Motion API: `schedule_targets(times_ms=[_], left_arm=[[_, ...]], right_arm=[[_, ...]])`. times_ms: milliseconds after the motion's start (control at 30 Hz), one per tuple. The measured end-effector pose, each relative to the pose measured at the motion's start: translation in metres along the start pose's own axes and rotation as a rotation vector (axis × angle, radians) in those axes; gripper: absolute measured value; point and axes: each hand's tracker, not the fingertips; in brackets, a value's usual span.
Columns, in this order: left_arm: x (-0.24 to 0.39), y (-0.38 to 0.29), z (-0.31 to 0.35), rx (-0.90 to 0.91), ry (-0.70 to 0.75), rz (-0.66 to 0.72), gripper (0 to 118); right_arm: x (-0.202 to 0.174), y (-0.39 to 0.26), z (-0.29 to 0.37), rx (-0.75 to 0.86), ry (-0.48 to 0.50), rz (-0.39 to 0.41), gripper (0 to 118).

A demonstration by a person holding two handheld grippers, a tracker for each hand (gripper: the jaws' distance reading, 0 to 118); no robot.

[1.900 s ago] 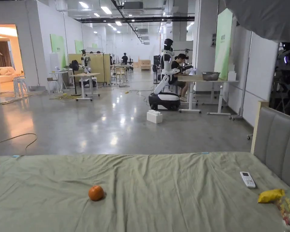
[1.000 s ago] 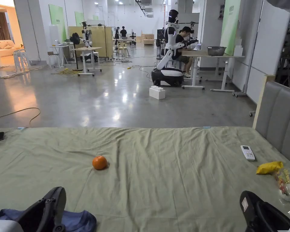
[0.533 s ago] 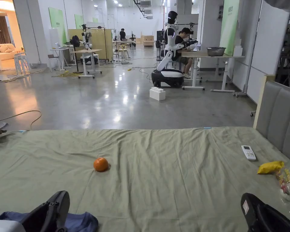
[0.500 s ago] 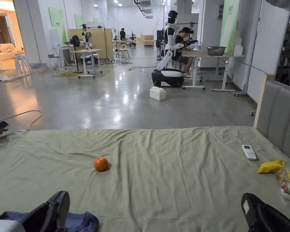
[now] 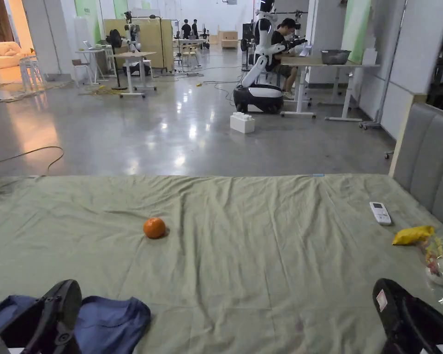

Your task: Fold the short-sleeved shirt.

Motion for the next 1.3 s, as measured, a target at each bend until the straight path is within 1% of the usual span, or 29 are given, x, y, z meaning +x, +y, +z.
schedule_targets(times_ms=[67, 133, 200, 233, 267, 333, 367, 400, 433, 500, 533, 567, 667, 733, 767, 833, 900, 933, 967, 1033, 1100, 1133, 1167, 1200, 1233, 1267, 1300], left_arm=[[0.000, 0.000, -0.001, -0.004, 0.006, -0.026, 0], [-0.007, 0.000, -0.004, -0.019, 0.008, -0.023, 0], [-0.022, -0.001, -0.007, -0.053, -0.010, 0.049, 0], [-0.030, -0.004, -0.009, -0.081, -0.022, 0.069, 2], [-0.039, -0.009, -0.011, -0.115, -0.029, 0.055, 6], [-0.055, -0.017, -0.021, -0.182, 0.022, 0.041, 24], [-0.062, -0.020, -0.030, -0.227, 0.053, 0.036, 37], [-0.071, -0.024, -0.039, -0.302, 0.086, 0.043, 57], [-0.084, -0.030, -0.052, -0.355, 0.094, 0.071, 74], [-0.109, -0.046, -0.077, -0.407, 0.073, 0.130, 98], [-0.119, -0.056, -0.092, -0.457, 0.056, 0.147, 100], [-0.129, -0.067, -0.108, -0.503, 0.060, 0.124, 100], [-0.149, -0.099, -0.156, -0.600, 0.093, 0.070, 101], [-0.157, -0.118, -0.190, -0.663, 0.083, 0.072, 103], [-0.161, -0.131, -0.208, -0.691, 0.083, 0.040, 104], [-0.174, -0.159, -0.243, -0.732, 0.117, 0.036, 103], [-0.189, -0.187, -0.273, -0.772, 0.193, 0.044, 102], [-0.197, -0.199, -0.286, -0.820, 0.190, 0.051, 102], [-0.203, -0.208, -0.295, -0.873, 0.186, 0.041, 102], [-0.198, -0.216, -0.296, -0.909, 0.249, 0.001, 102], [-0.201, -0.225, -0.300, -0.982, 0.207, 0.022, 100], [-0.204, -0.223, -0.305, -0.972, 0.230, 0.033, 95], [-0.204, -0.217, -0.312, -1.031, 0.242, 0.027, 84], [-0.202, -0.210, -0.316, -1.060, 0.235, 0.041, 56], [-0.198, -0.204, -0.315, -1.025, 0.210, 0.032, 25], [-0.198, -0.204, -0.315, -1.015, 0.198, -0.029, 2], [-0.197, -0.209, -0.315, -1.018, 0.216, -0.084, 2]], right_arm=[[-0.001, 0.000, 0.001, -0.002, 0.000, 0.021, 0], [-0.002, -0.003, 0.001, -0.010, 0.001, 0.014, 0], [-0.001, -0.009, 0.001, -0.029, 0.007, -0.019, 0], [-0.001, -0.011, 0.001, -0.039, 0.011, -0.034, 0], [0.000, -0.014, 0.000, -0.055, 0.017, -0.043, 0], [-0.001, -0.020, -0.001, -0.081, 0.020, -0.042, 0], [-0.001, -0.024, -0.003, -0.095, 0.020, -0.039, 0], [-0.002, -0.027, -0.005, -0.113, 0.021, -0.039, 0], [-0.001, -0.031, -0.007, -0.129, 0.024, -0.045, 0], [-0.001, -0.039, -0.011, -0.167, 0.030, -0.070, 0], [-0.001, -0.045, -0.013, -0.211, 0.028, -0.098, 0], [-0.002, -0.047, -0.015, -0.193, 0.031, -0.079, 0], [-0.003, -0.057, -0.021, -0.249, 0.025, -0.049, 0], [-0.003, -0.062, -0.026, -0.288, 0.014, -0.028, 0], [-0.002, -0.066, -0.029, -0.311, 0.006, -0.024, 0], [0.002, -0.072, -0.033, -0.342, -0.009, -0.023, 0], [0.008, -0.079, -0.031, -0.349, -0.004, -0.056, 0], [0.013, -0.081, -0.030, -0.360, 0.011, -0.077, 0], [0.017, -0.083, -0.030, -0.373, 0.012, -0.082, 0], [0.023, -0.088, -0.031, -0.411, -0.013, -0.072, 0], [0.028, -0.091, -0.033, -0.439, -0.026, -0.065, 0], [0.030, -0.094, -0.034, -0.453, -0.041, -0.064, 0], [0.032, -0.095, -0.035, -0.469, -0.043, -0.072, 0], [0.034, -0.096, -0.035, -0.485, -0.037, -0.086, 0], [0.034, -0.097, -0.034, -0.501, -0.023, -0.107, 0], [0.035, -0.098, -0.034, -0.516, -0.003, -0.118, 0], [0.036, -0.098, -0.033, -0.520, 0.005, -0.117, 0]])
